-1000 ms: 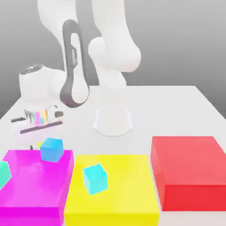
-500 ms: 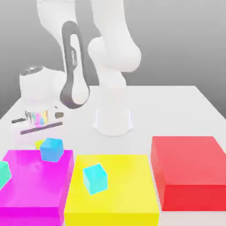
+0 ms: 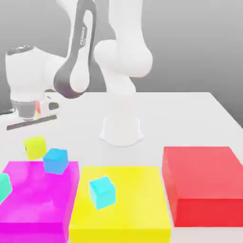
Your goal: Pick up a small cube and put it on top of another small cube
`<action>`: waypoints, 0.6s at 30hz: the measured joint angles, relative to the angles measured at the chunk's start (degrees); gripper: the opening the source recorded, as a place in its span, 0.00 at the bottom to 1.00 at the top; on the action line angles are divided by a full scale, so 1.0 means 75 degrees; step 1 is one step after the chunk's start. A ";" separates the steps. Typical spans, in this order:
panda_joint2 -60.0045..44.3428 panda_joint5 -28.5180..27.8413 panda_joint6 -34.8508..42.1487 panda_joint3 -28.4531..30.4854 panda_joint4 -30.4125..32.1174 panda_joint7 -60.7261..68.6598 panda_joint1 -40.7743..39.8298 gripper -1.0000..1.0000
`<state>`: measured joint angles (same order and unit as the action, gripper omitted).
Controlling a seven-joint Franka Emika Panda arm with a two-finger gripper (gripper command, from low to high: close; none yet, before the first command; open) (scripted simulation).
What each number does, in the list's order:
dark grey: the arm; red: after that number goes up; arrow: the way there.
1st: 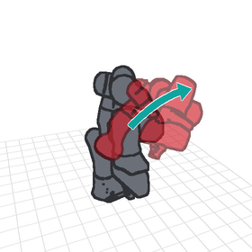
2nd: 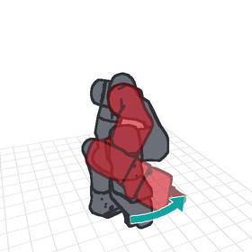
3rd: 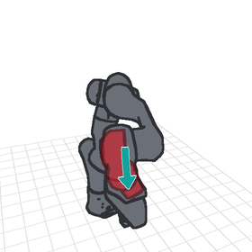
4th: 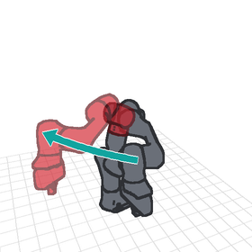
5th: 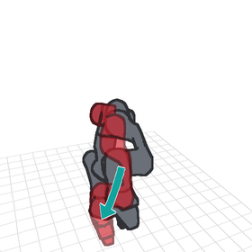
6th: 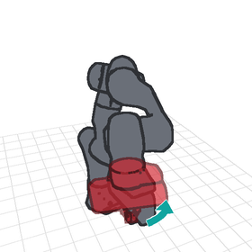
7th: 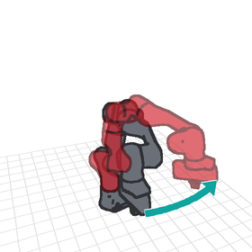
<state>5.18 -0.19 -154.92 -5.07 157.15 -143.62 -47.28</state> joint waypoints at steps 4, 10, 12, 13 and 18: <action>-0.0373 0.0092 0.0823 -0.0130 -0.1112 -0.0076 0.0251 0.00; -0.1079 0.0281 0.2044 -0.0178 -0.2775 -0.0385 0.0413 0.00; -0.1210 0.0226 0.2461 -0.0210 -0.3329 -0.0478 0.0502 0.00; -0.1253 0.0181 0.2672 -0.0215 -0.3593 -0.0526 0.0551 0.00; -0.1778 -0.0178 0.2153 -0.0183 -0.3549 -0.0761 0.0597 0.00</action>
<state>-8.16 -1.52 -138.77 -6.45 130.53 -149.32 -42.80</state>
